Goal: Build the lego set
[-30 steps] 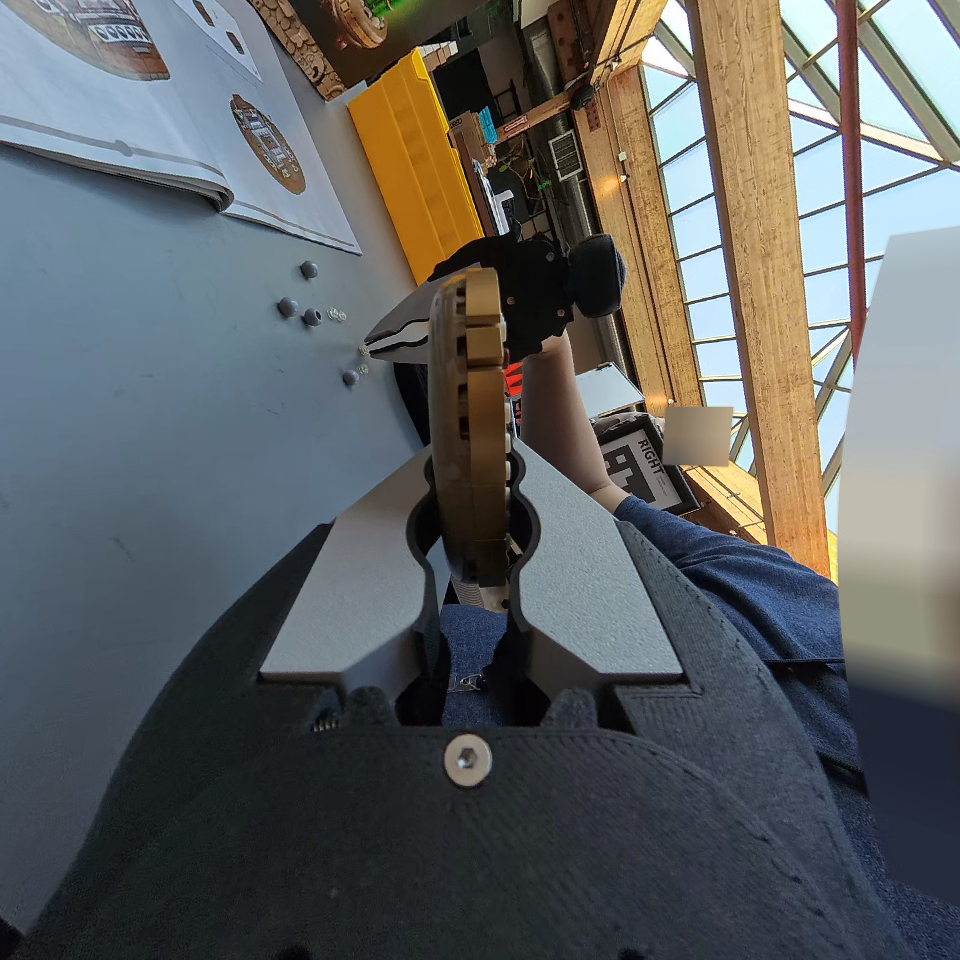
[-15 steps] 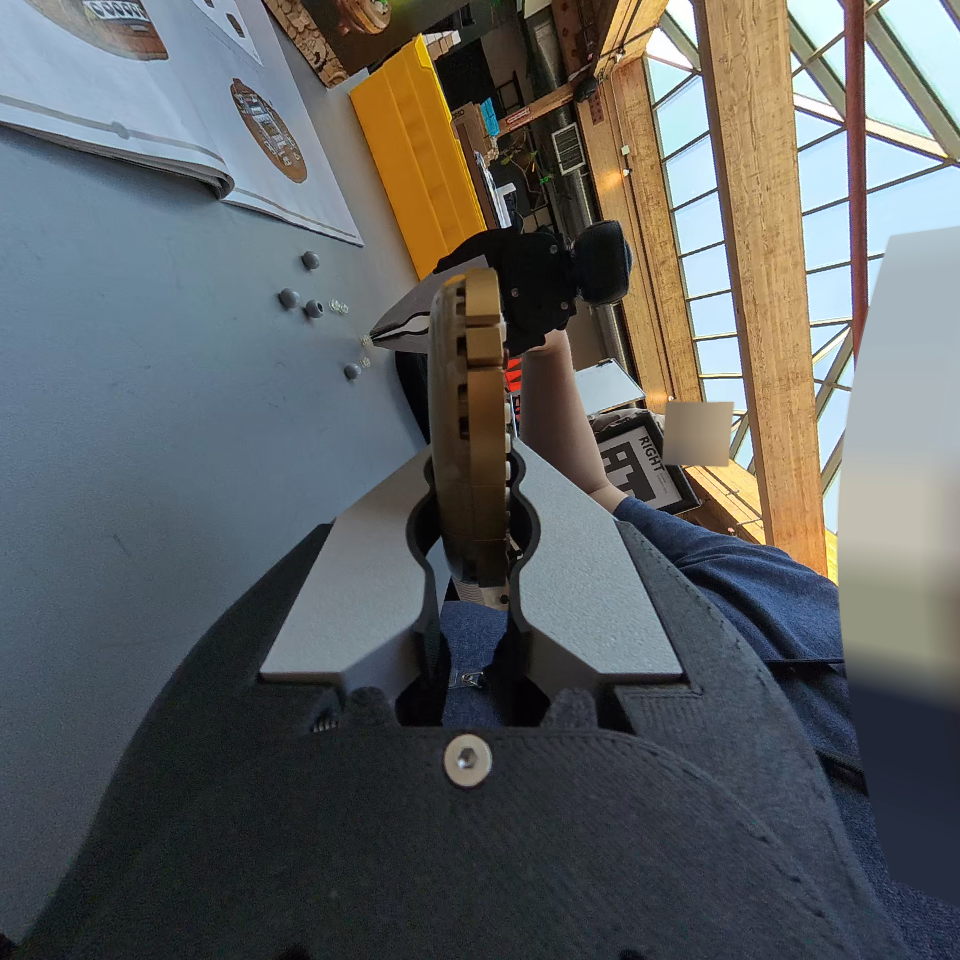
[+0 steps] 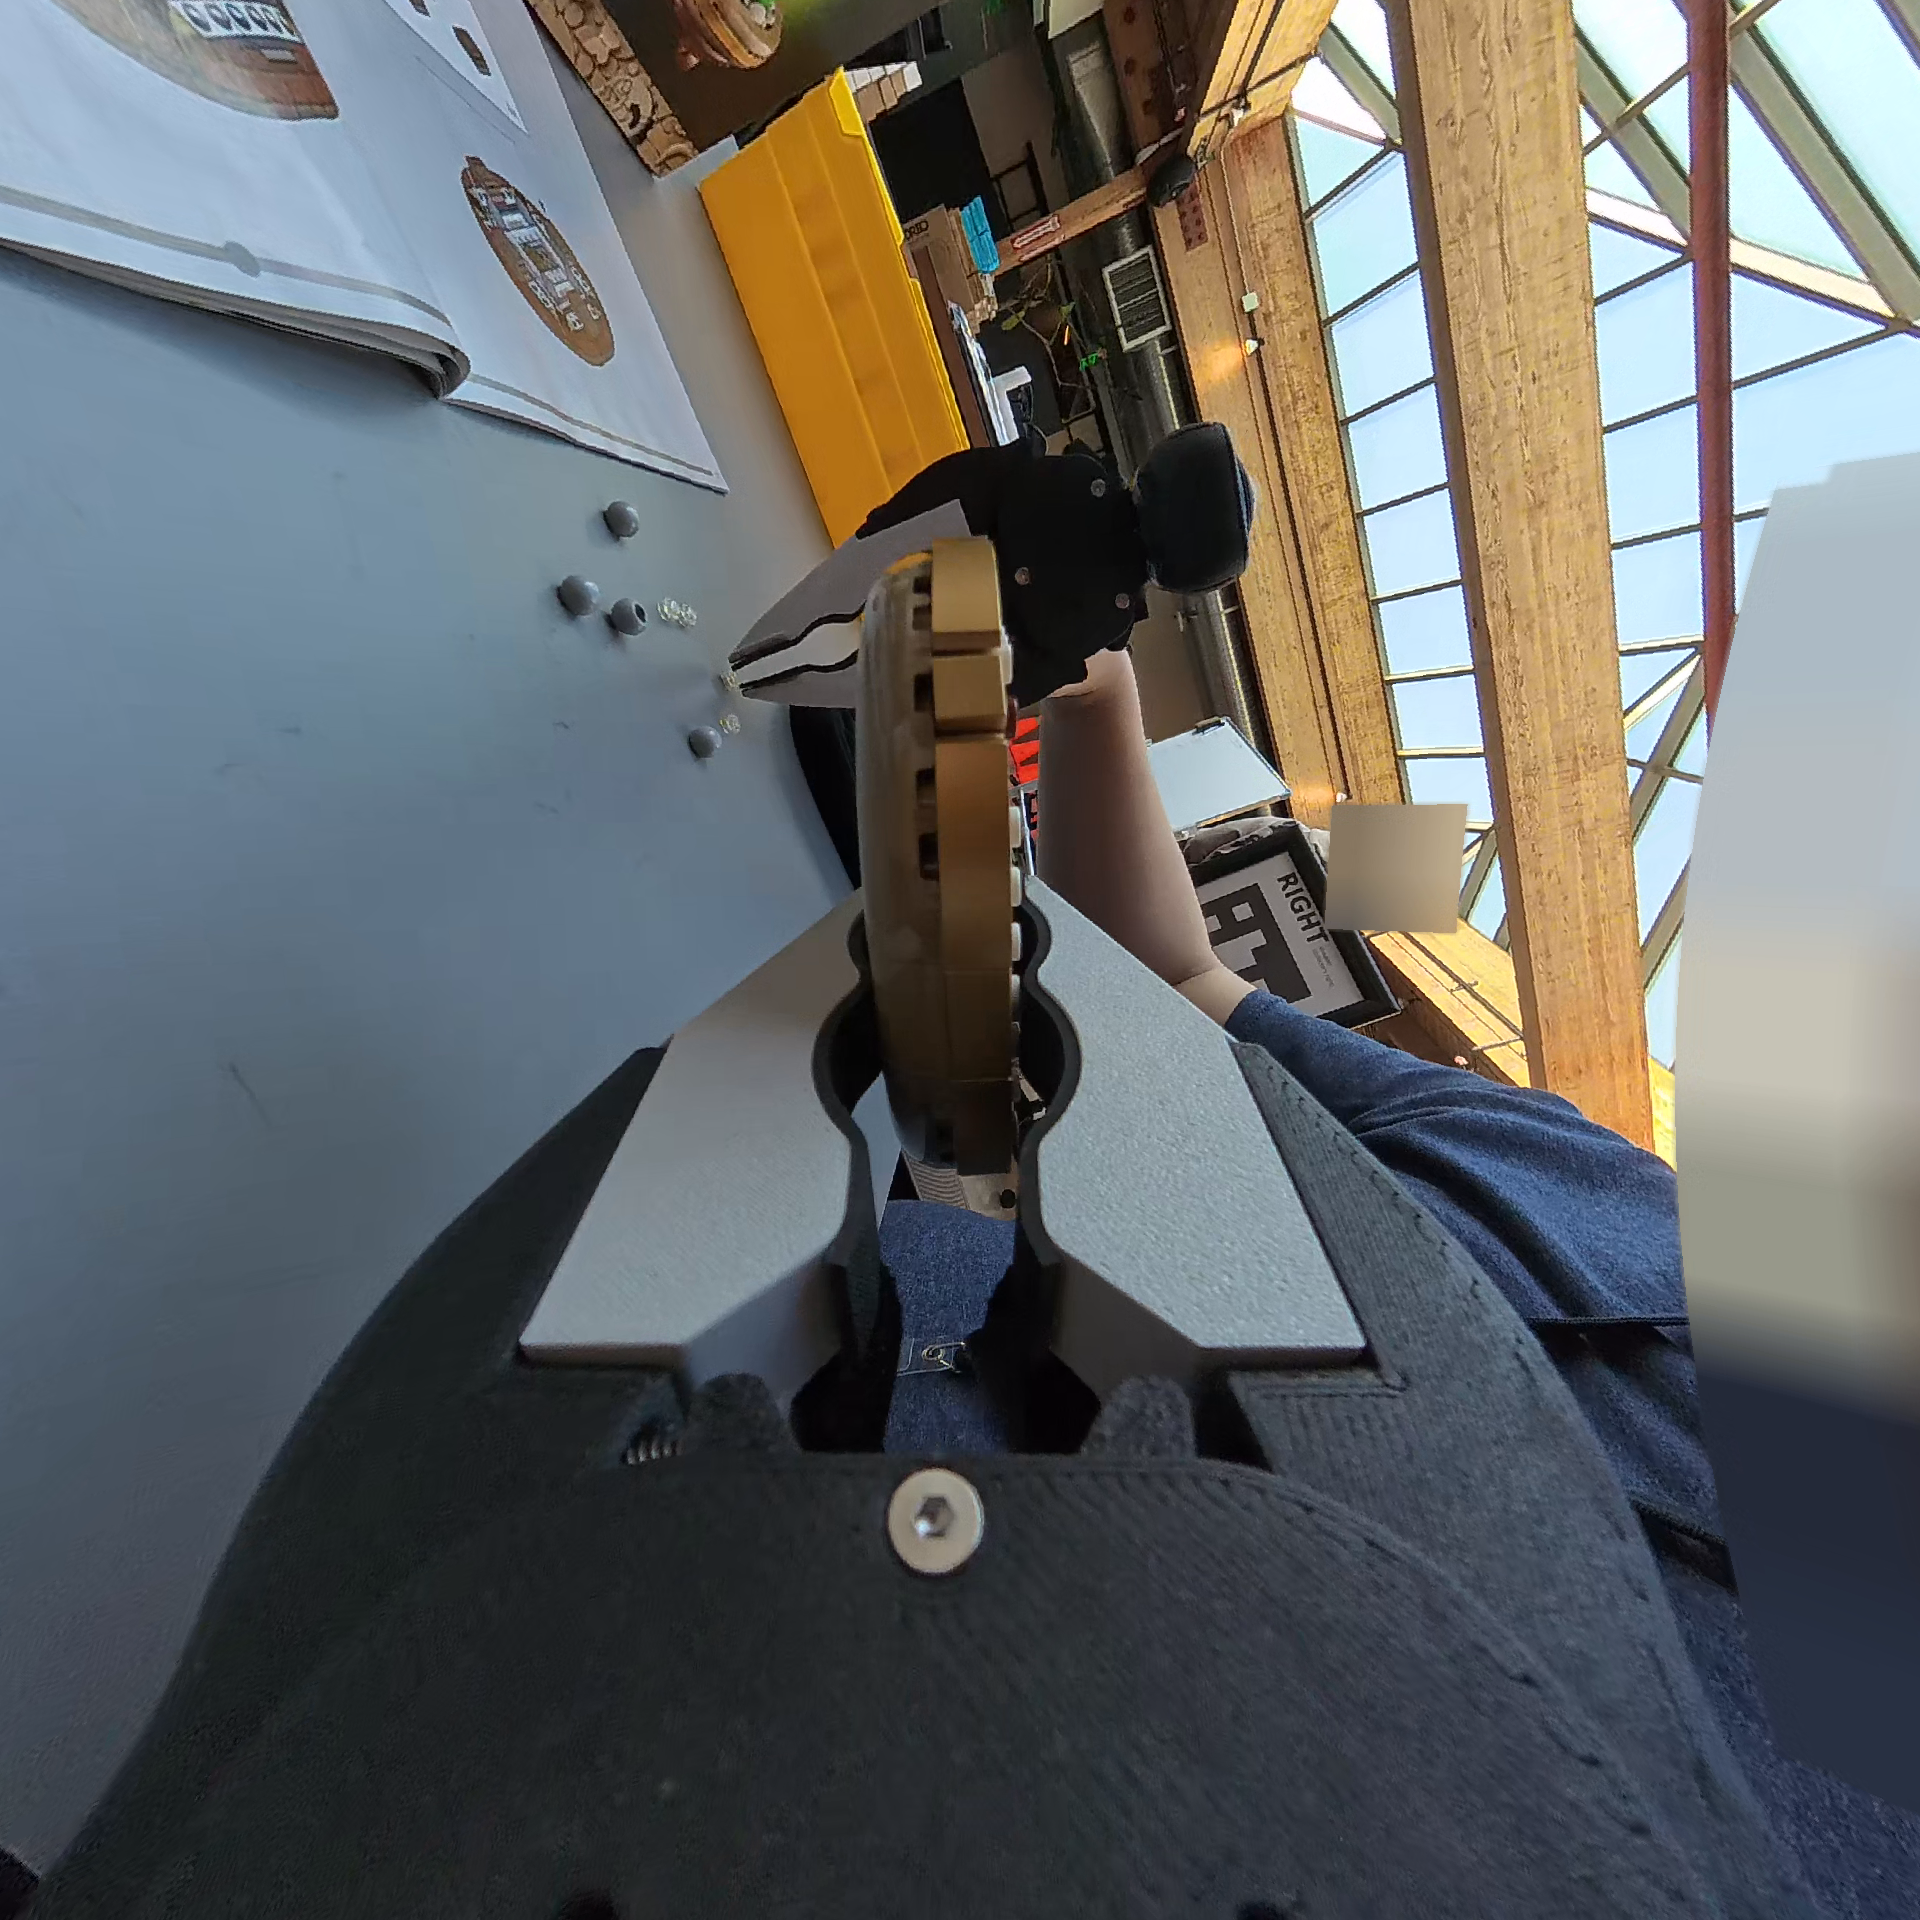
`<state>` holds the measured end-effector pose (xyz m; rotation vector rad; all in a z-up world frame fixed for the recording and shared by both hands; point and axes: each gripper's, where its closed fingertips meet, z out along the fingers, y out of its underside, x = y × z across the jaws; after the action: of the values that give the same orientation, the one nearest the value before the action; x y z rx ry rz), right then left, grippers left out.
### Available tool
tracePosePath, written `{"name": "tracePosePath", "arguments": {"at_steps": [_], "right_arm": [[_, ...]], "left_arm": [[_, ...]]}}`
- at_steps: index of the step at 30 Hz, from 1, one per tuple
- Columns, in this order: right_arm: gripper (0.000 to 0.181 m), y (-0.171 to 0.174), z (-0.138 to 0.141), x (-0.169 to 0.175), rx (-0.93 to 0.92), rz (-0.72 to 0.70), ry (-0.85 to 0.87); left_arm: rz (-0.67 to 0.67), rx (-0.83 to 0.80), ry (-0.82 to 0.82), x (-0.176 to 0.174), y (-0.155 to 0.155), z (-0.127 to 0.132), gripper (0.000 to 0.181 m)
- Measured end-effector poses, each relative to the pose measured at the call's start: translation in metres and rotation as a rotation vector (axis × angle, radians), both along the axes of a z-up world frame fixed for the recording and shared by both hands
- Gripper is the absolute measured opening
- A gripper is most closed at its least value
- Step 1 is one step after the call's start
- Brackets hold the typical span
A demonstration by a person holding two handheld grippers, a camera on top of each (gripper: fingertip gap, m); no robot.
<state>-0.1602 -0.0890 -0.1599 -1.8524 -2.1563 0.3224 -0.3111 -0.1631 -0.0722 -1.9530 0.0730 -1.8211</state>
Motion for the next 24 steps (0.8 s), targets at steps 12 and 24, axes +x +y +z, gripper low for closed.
{"name": "tracePosePath", "arguments": {"at_steps": [12, 24], "right_arm": [[0.004, 0.0, -0.001, 0.0, -0.005, -0.019, 0.008], [0.004, 0.013, 0.034, 0.0, 0.105, -0.126, 0.206]], "left_arm": [[-0.006, -0.001, -0.002, 0.002, 0.0, -0.001, 0.019], [-0.01, -0.027, 0.019, 0.003, 0.0, -0.012, 0.019]]}}
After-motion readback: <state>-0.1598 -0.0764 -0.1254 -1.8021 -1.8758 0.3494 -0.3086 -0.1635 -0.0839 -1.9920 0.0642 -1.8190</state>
